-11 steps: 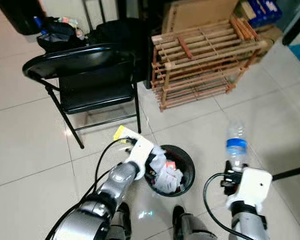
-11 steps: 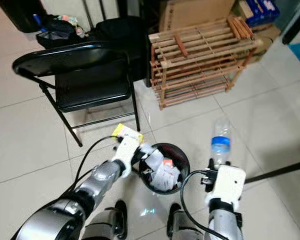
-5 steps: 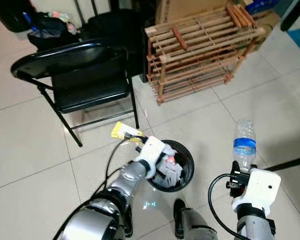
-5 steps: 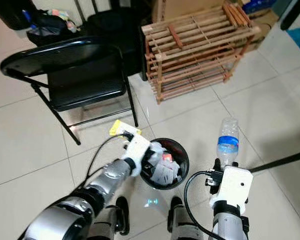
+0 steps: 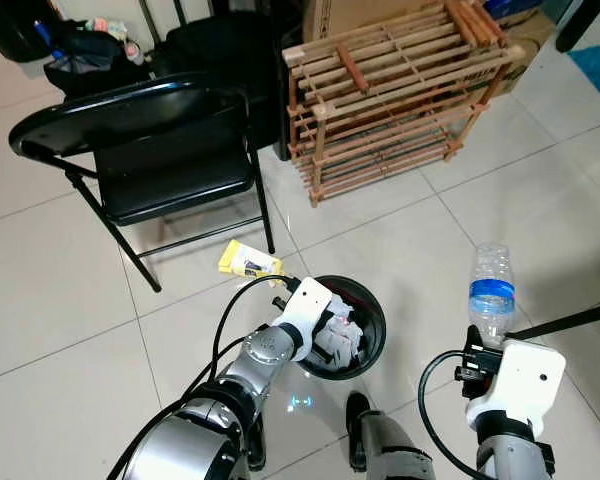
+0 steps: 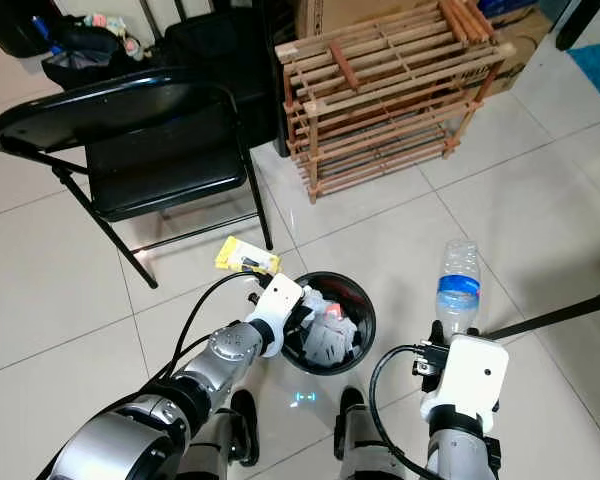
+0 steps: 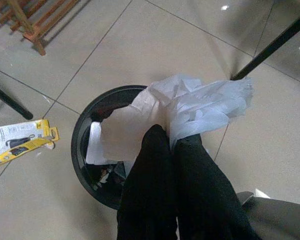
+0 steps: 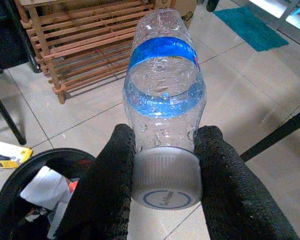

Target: Picking trash to rubbish bin

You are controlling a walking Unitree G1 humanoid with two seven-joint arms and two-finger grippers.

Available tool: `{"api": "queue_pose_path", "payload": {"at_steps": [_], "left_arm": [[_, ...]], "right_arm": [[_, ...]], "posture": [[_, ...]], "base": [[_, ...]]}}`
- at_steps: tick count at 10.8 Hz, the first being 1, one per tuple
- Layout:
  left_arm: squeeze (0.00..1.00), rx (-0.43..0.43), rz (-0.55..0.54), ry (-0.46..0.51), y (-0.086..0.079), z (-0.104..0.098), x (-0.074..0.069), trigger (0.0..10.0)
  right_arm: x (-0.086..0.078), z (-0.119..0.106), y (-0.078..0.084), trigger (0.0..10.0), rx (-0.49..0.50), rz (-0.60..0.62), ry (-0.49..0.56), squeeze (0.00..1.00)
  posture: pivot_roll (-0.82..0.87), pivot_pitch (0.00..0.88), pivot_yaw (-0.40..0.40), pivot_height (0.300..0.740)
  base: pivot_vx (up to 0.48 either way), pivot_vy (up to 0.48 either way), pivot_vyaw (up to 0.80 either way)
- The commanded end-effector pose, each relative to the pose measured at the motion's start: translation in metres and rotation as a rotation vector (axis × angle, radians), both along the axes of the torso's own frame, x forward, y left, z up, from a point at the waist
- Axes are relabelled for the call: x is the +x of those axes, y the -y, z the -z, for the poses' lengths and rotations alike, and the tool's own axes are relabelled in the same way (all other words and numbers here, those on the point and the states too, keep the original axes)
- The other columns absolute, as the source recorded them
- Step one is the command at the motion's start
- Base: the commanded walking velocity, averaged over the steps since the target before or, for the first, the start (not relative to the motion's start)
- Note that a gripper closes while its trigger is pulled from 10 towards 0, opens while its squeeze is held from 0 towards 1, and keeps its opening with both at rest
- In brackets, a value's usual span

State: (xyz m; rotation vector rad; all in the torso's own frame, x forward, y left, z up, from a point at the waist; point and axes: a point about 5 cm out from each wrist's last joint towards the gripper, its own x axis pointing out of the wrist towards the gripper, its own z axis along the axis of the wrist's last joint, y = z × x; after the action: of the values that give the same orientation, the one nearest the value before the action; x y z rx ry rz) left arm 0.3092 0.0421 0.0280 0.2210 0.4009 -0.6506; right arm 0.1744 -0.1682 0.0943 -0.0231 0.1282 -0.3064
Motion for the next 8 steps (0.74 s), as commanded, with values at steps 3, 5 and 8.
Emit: {"api": "queue_pose_path", "payload": {"at_steps": [3, 5, 8], "left_arm": [[1.0, 0.016, -0.007, -0.071, -0.0033, 0.0151, -0.0115, 10.0], [1.0, 0.018, -0.008, -0.074, -0.0044, 0.0161, -0.0122, 10.0], [1.0, 0.019, -0.009, -0.078, -0.0047, 0.0169, -0.0127, 10.0]], "right_arm": [[-0.0018, -0.0013, -0.0014, 10.0, 0.014, 0.02, -0.007, 0.0], [-0.0012, -0.002, -0.0012, 10.0, 0.012, 0.02, -0.007, 0.0], [-0.0002, -0.0016, -0.0011, 10.0, 0.01, 0.021, -0.007, 0.0]], "posture": [[-0.18, 0.357, 0.022, 0.74], [-0.18, 0.357, 0.021, 0.74], [-0.18, 0.353, 0.024, 0.74]], "base": [[0.0, 0.0, 0.0], [0.0, 0.0, 0.0], [0.0, 0.0, 0.0]]}}
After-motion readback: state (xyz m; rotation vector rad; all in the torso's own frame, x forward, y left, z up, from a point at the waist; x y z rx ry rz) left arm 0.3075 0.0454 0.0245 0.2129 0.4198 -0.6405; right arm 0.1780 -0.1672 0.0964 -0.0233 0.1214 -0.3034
